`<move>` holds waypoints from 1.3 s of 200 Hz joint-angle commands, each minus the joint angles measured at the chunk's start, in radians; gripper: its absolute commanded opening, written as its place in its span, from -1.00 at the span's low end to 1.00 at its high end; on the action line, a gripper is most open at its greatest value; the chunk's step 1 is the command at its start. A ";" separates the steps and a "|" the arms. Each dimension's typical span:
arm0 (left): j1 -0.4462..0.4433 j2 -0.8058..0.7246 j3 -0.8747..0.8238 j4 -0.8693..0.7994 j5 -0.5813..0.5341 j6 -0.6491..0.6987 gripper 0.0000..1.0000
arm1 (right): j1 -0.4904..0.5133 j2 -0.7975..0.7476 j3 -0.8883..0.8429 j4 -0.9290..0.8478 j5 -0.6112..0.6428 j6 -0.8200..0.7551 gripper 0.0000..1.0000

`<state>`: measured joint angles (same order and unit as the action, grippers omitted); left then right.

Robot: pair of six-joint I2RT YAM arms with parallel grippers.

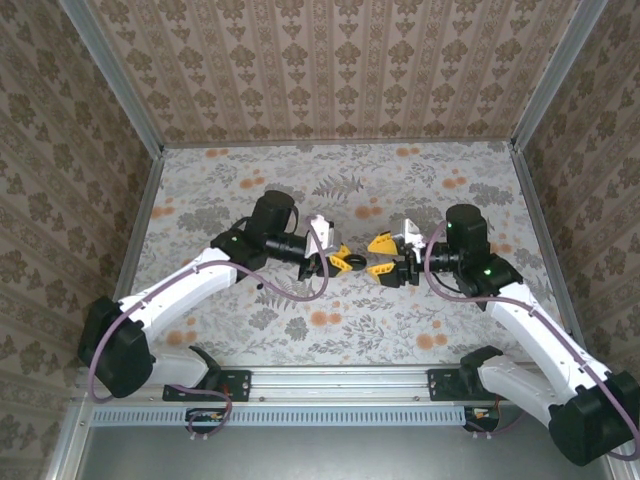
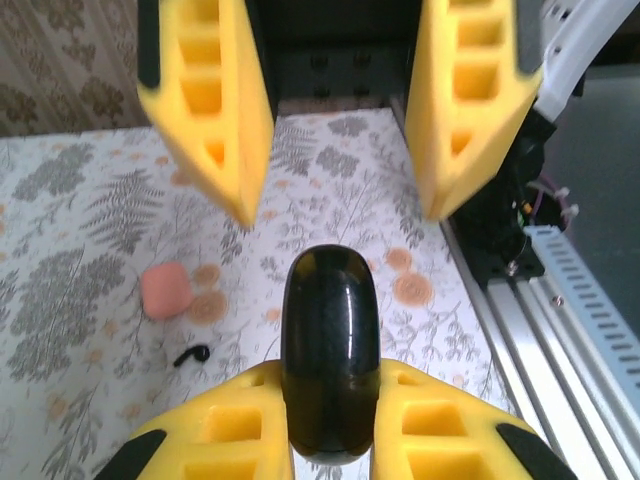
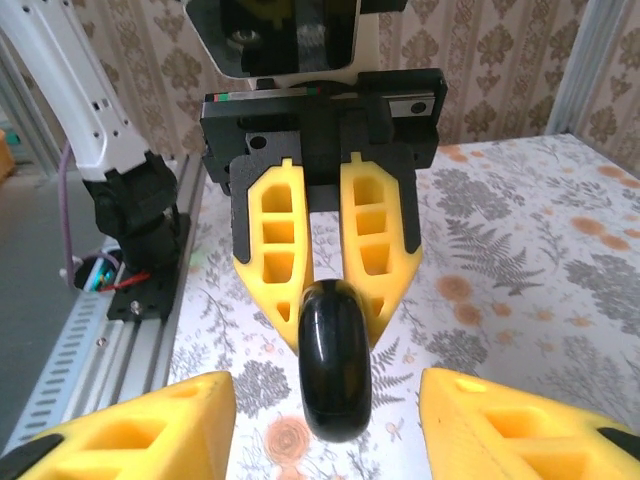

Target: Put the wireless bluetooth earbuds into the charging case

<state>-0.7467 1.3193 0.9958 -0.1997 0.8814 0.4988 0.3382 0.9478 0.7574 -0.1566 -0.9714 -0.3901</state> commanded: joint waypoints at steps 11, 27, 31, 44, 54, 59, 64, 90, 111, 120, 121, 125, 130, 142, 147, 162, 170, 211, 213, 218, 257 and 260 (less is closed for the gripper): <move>-0.016 -0.028 0.052 -0.153 -0.071 0.130 -0.74 | 0.027 0.012 0.053 -0.151 0.083 -0.094 0.09; -0.023 -0.029 0.055 -0.163 -0.083 0.139 -0.74 | 0.057 0.048 0.080 -0.173 0.111 -0.120 0.11; -0.024 -0.029 0.056 -0.164 -0.083 0.138 -0.74 | 0.065 0.059 0.089 -0.180 0.116 -0.126 0.11; -0.029 -0.029 0.056 -0.167 -0.087 0.142 -0.75 | 0.086 0.095 0.111 -0.198 0.125 -0.143 0.11; -0.032 -0.029 0.058 -0.169 -0.087 0.143 -0.75 | 0.098 0.120 0.128 -0.200 0.131 -0.147 0.10; -0.034 -0.029 0.059 -0.169 -0.090 0.144 -0.75 | 0.103 0.129 0.132 -0.201 0.136 -0.149 0.10; -0.034 -0.029 0.058 -0.171 -0.091 0.144 -0.75 | 0.109 0.139 0.138 -0.200 0.139 -0.152 0.10; -0.038 -0.032 0.057 -0.173 -0.096 0.146 -0.76 | 0.123 0.183 0.152 -0.197 0.136 -0.163 0.10; -0.039 -0.034 0.057 -0.172 -0.097 0.146 -0.76 | 0.129 0.209 0.161 -0.200 0.129 -0.169 0.04; -0.040 -0.034 0.057 -0.169 -0.098 0.146 -0.75 | 0.131 0.218 0.164 -0.204 0.122 -0.175 0.00; -0.040 -0.034 0.057 -0.169 -0.098 0.146 -0.75 | 0.132 0.218 0.164 -0.205 0.121 -0.176 -0.01; -0.040 -0.034 0.057 -0.168 -0.096 0.144 -0.75 | 0.132 0.220 0.164 -0.206 0.119 -0.178 -0.03; -0.040 -0.032 0.058 -0.167 -0.094 0.145 -0.75 | 0.133 0.222 0.165 -0.206 0.115 -0.180 -0.06; -0.040 -0.031 0.058 -0.163 -0.091 0.142 -0.75 | 0.133 0.227 0.165 -0.208 0.105 -0.185 -0.14; -0.040 -0.031 0.058 -0.161 -0.089 0.141 -0.75 | 0.133 0.228 0.165 -0.209 0.102 -0.187 -0.18; -0.040 -0.029 0.058 -0.156 -0.088 0.138 -0.75 | 0.133 0.230 0.167 -0.213 0.095 -0.190 -0.37; -0.040 -0.030 0.056 -0.150 -0.087 0.132 -0.73 | 0.133 0.230 0.168 -0.215 0.093 -0.193 -0.46; 0.002 -0.083 -0.044 0.053 -0.028 0.002 -0.22 | 0.103 0.192 0.123 -0.117 0.009 -0.170 -0.71; 0.005 -0.086 -0.051 0.066 -0.022 -0.005 -0.21 | 0.099 0.188 0.118 -0.109 0.001 -0.163 -0.71; 0.011 -0.094 -0.064 0.096 -0.009 -0.025 -0.17 | 0.090 0.184 0.107 -0.078 -0.014 -0.148 -0.71; 0.035 -0.117 -0.109 0.203 0.038 -0.100 -0.08 | 0.046 0.169 0.063 0.053 -0.122 -0.065 -0.72; 0.036 -0.116 -0.109 0.202 0.039 -0.100 -0.08 | 0.044 0.169 0.063 0.056 -0.127 -0.063 -0.71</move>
<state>-0.7181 1.2186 0.8989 -0.0986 0.8516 0.4644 0.3962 1.1366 0.8421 -0.2031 -0.9882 -0.5083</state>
